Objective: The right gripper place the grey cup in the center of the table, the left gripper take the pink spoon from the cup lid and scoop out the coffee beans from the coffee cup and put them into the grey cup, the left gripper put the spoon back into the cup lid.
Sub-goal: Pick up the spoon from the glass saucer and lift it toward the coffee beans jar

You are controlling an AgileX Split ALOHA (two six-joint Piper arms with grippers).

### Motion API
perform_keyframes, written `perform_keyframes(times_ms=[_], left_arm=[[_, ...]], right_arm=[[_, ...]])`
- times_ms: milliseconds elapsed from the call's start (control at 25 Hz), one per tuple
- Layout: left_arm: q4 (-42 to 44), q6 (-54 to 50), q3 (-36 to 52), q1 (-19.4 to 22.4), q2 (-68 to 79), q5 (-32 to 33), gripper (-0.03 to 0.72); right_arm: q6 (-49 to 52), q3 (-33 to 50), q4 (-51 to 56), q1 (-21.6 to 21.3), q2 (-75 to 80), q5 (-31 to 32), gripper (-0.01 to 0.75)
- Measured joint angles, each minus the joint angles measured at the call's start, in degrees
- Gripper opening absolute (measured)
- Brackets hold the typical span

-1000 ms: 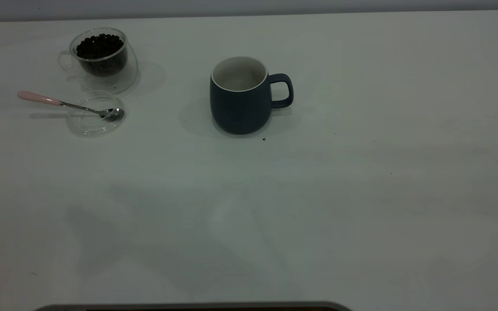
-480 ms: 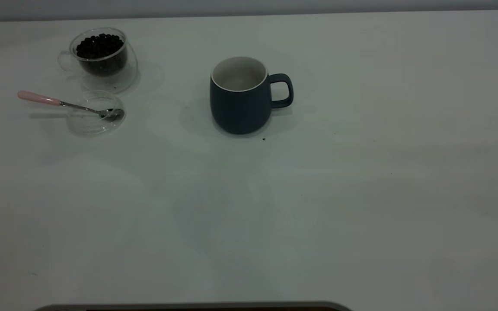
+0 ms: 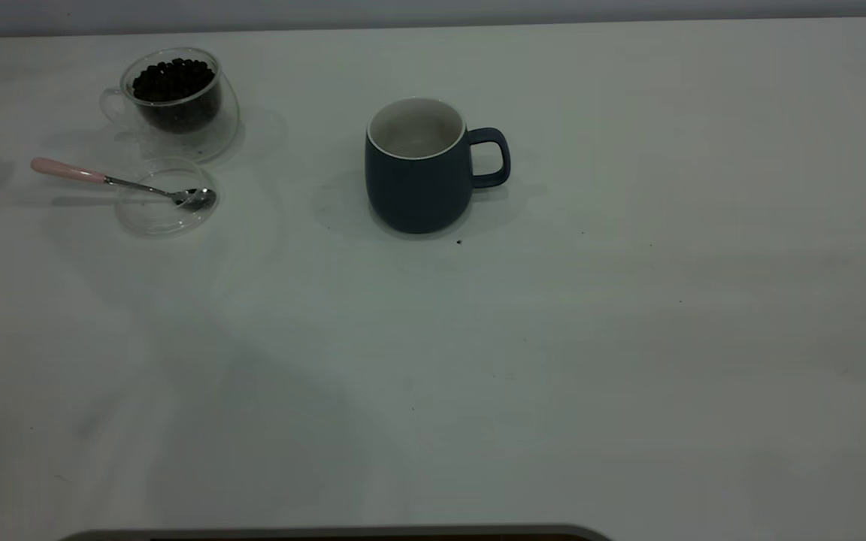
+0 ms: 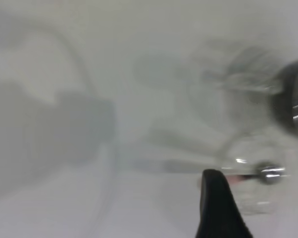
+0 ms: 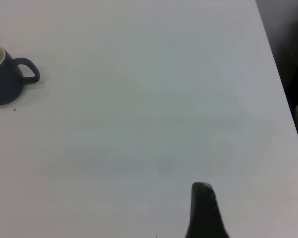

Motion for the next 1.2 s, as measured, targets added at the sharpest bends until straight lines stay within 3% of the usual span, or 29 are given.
perform_keyframes(times_ms=[200, 480, 720, 880, 1200], left_arm=[[-1.1, 5.3, -0.1, 0.0, 6.5, -3.4, 0.497], [-3.9, 5.5, -0.4, 0.0, 12.0, -5.2, 0.649], [-7.7, 5.7, -0.5, 0.0, 12.8, -8.4, 0.59], [-11.2, 8.0, -0.5, 0.0, 12.9, -5.5, 0.548], [-16.2, 18.8, -0.5, -0.2, 13.1, -0.8, 0.54]], right_arm=[[0.0, 0.0, 0.0, 0.0, 0.0, 0.0, 0.545], [0.0, 0.0, 0.0, 0.0, 0.0, 0.0, 0.545], [0.0, 0.0, 0.0, 0.0, 0.0, 0.0, 0.545], [0.0, 0.0, 0.0, 0.0, 0.0, 0.0, 0.545], [0.0, 0.0, 0.0, 0.0, 0.0, 0.0, 0.545]])
